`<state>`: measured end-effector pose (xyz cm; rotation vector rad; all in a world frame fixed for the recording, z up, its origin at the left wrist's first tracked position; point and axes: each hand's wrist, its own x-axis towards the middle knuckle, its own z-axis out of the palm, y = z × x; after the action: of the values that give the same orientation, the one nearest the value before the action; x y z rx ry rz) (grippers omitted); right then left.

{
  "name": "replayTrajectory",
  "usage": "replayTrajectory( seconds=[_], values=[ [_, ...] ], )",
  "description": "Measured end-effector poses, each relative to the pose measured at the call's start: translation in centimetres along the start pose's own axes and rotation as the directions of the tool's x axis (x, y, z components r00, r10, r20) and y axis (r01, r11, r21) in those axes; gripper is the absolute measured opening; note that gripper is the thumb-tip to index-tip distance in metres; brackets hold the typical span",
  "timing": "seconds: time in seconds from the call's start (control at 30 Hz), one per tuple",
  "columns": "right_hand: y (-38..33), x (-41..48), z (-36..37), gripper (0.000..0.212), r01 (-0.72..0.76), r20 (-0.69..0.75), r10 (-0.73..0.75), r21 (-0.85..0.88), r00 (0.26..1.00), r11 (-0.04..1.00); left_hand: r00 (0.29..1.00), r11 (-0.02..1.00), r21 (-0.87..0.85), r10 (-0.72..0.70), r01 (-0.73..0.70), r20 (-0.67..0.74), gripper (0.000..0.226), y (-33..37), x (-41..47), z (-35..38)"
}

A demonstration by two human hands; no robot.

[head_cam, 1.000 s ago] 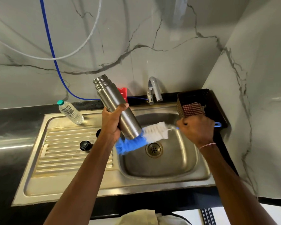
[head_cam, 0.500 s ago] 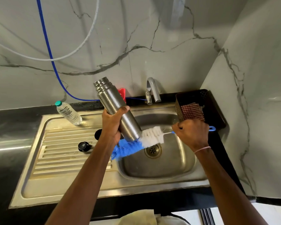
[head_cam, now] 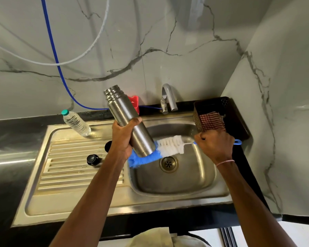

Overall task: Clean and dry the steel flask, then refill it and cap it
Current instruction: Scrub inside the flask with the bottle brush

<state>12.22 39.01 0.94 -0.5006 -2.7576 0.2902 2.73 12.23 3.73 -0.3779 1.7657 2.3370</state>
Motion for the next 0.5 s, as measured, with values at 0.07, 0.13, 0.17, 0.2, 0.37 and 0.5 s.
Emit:
replayTrajectory(
  seconds=[0.07, 0.13, 0.17, 0.2, 0.37, 0.5],
  values=[
    [-1.7, -0.3, 0.5, 0.044, 0.056, 0.070, -0.054, -0.040, 0.996, 0.998, 1.000, 1.000, 0.018, 0.001, -0.001, 0.014, 0.074, -0.4, -0.6, 1.0],
    [-1.8, -0.5, 0.6, 0.042, 0.070, 0.109, -0.064, -0.052, 0.992, 0.996, 1.000, 1.000, 0.016, 0.005, -0.005, 0.004, 0.067, -0.4, -0.5, 1.1],
    [-1.1, -0.5, 0.5, 0.040, 0.046, 0.102, -0.041, -0.052, 0.994, 0.998, 1.000, 1.000, 0.008, 0.008, -0.008, -0.008, 0.068, -0.2, -0.3, 0.8],
    [-0.3, -0.5, 0.3, 0.039, 0.014, 0.079, -0.011, -0.045, 0.997, 0.999, 1.000, 1.000, 0.003, 0.014, -0.014, -0.024, 0.071, 0.0, 0.1, 0.4],
    [-1.3, -0.9, 0.3, 0.042, 0.004, 0.104, 0.000, -0.035, 0.995, 0.999, 1.000, 0.999, 0.035, 0.021, -0.021, -0.011, 0.073, -0.2, -0.3, 0.7],
    [-2.5, -1.4, 0.4, 0.045, 0.039, 0.141, -0.037, -0.014, 0.989, 0.999, 1.000, 0.999, 0.049, 0.017, -0.017, -0.007, 0.072, -0.6, -0.5, 1.2]
  ],
)
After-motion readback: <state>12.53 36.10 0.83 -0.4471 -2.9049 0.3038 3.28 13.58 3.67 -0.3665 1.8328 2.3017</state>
